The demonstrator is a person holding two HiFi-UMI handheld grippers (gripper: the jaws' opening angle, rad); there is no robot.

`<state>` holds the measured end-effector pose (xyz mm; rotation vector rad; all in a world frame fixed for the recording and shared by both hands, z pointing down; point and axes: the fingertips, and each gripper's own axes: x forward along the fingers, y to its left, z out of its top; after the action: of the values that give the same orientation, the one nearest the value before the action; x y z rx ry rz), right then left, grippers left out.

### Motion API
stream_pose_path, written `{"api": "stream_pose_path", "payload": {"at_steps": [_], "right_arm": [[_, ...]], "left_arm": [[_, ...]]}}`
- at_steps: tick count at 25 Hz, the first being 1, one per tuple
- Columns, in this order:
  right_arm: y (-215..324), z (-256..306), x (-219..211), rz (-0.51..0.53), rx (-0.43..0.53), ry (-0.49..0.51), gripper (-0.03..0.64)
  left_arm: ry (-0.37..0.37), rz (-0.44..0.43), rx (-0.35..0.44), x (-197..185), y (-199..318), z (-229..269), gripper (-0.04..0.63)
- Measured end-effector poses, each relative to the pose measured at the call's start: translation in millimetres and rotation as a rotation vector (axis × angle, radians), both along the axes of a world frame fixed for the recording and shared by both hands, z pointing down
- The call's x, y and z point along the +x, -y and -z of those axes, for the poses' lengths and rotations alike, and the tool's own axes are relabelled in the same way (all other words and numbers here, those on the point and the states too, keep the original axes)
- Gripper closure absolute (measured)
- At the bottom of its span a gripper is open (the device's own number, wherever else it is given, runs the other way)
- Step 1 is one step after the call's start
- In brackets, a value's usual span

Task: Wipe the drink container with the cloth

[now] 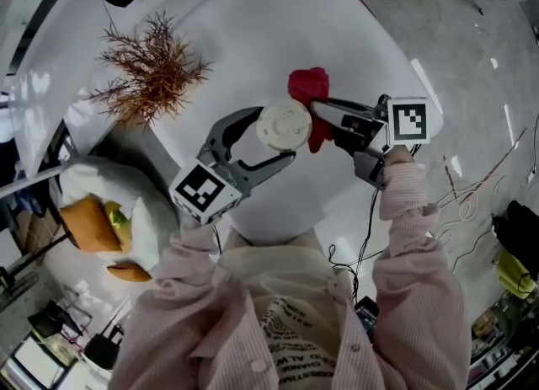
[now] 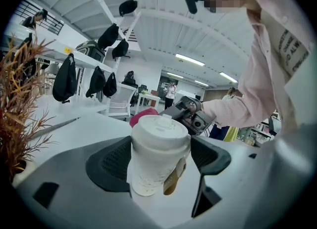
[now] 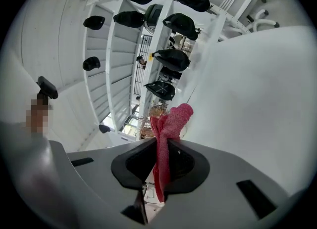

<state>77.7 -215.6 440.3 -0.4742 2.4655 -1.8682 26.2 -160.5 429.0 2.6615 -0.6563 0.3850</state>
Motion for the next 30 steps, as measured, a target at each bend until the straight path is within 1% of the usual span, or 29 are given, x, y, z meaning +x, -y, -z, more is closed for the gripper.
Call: {"api": "stream_pose_path", "payload": {"at_steps": [5, 13, 20, 30], "right_arm": [[1, -4, -3, 0.072, -0.034, 0.077, 0.572], [4, -14, -9, 0.107, -0.057, 0.117, 0.572], [5, -30, -12, 0.117, -0.089, 0.136, 0.572], [5, -51, -10, 0.136, -0.12, 0.116, 0.572]], "left_arm": [[-0.001, 0.004, -0.007, -1, 1, -2, 0.221], [0.0, 0.008, -0.01, -2, 1, -4, 0.221], [0.0, 0.017, -0.017, -2, 2, -6, 0.221], [-0.005, 0.025, -0.018, 3, -2, 0, 0.221]]}}
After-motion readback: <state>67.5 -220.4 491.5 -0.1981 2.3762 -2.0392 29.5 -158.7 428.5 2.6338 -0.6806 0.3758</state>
